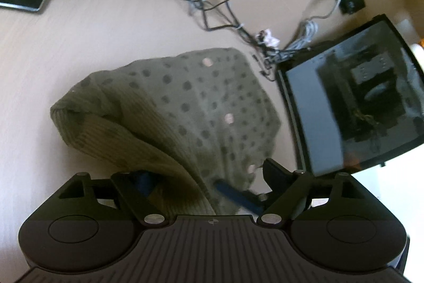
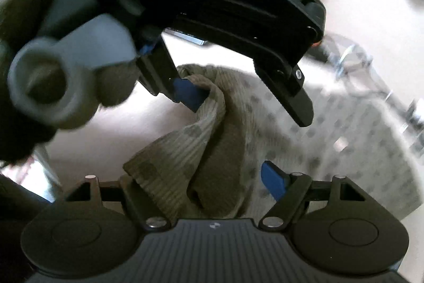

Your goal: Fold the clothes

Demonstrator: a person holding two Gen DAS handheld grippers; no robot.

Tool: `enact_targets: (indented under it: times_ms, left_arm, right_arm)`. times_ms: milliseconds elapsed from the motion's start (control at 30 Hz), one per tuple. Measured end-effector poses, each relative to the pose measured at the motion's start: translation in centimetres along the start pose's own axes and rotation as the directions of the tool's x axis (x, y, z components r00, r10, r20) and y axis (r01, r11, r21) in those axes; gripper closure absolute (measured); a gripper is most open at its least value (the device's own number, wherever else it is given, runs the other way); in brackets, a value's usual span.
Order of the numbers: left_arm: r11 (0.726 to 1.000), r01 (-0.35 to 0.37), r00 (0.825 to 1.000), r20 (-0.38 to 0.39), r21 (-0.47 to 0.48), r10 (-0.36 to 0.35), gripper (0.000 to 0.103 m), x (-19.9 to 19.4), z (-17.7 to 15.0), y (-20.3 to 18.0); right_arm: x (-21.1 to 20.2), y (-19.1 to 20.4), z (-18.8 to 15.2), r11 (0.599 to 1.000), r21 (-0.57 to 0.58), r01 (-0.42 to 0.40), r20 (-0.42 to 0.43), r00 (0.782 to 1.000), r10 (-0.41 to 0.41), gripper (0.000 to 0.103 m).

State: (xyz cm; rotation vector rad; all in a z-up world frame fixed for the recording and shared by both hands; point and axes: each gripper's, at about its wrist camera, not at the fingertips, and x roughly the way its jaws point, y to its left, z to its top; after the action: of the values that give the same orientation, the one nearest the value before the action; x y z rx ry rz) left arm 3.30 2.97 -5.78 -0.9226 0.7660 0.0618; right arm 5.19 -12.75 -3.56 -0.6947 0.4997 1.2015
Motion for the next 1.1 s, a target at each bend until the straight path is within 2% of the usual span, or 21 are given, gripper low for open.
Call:
enact_targets:
  times_ms: [67, 133, 233, 267, 300, 467, 567, 700, 833, 900, 1000, 1100]
  left_arm:
    - [1.000, 0.011, 1.000, -0.002, 0.007, -0.011, 0.016, 0.0, 0.3, -0.4]
    - [1.000, 0.016, 1.000, -0.001, 0.019, -0.016, 0.016, 0.3, 0.7, -1.0]
    - [0.999, 0.015, 1.000, 0.003, 0.041, -0.015, 0.014, 0.4, 1.0, -1.6]
    - [0.999, 0.008, 1.000, 0.006, 0.048, -0.009, 0.013, 0.5, 1.0, -1.8]
    - [0.998, -0.006, 1.000, 0.012, 0.060, 0.005, 0.012, 0.3, 1.0, -1.9]
    - [0.991, -0.094, 0.995, 0.048, 0.097, 0.089, 0.009, -0.8, 0.6, -1.8]
    - [0.988, -0.124, 0.991, 0.062, 0.097, 0.118, 0.009, -1.3, 0.5, -1.4]
    - [0.984, -0.168, 0.984, 0.075, 0.065, 0.163, 0.007, -1.9, 0.3, -0.1]
    - [0.990, -0.134, 0.989, 0.051, -0.052, 0.136, 0.007, -1.4, 0.4, 2.4]
    - [0.988, -0.121, 0.992, 0.034, -0.096, 0.125, 0.007, -0.5, 0.7, 3.2]
    - [0.990, -0.122, 0.992, 0.032, -0.063, 0.125, 0.007, 1.1, 1.4, 2.0]
    - [0.994, -0.102, 0.993, 0.062, 0.033, 0.100, 0.007, 1.5, 2.3, -0.6]
  right_arm:
    - [-0.3, -0.1, -0.4, 0.996, -0.050, 0.077, 0.036, 0.997, -0.075, 0.009]
    - [0.7, -0.8, -0.6, 0.994, -0.045, 0.097, 0.011, 0.995, -0.097, 0.008]
    - [2.8, -1.7, -0.8, 0.997, -0.011, 0.070, -0.026, 0.997, -0.071, 0.009]
    - [3.4, -1.8, -0.7, 0.998, -0.006, 0.068, -0.035, 0.997, -0.068, 0.011]
    - [3.8, -2.1, -0.6, 0.998, 0.011, 0.062, -0.043, 0.997, -0.061, 0.020]
    - [3.9, -5.7, 0.0, 0.969, 0.244, -0.041, -0.048, 0.997, 0.054, 0.033]
    - [4.0, -7.1, -0.1, 0.947, 0.312, -0.079, -0.043, 0.994, 0.098, 0.033]
    - [3.9, -6.6, -0.3, 0.954, 0.289, -0.080, -0.044, 0.994, 0.097, 0.033]
    - [3.6, -6.0, -1.1, 0.959, 0.273, -0.081, -0.039, 0.995, 0.095, 0.033]
    - [3.2, -5.5, -0.7, 0.974, 0.218, -0.057, -0.041, 0.997, 0.068, 0.034]
    - [4.0, -4.7, -0.3, 0.989, 0.143, -0.044, -0.034, 0.998, 0.049, 0.035]
    - [4.1, -5.2, -0.4, 0.981, 0.177, -0.073, -0.027, 0.996, 0.079, 0.035]
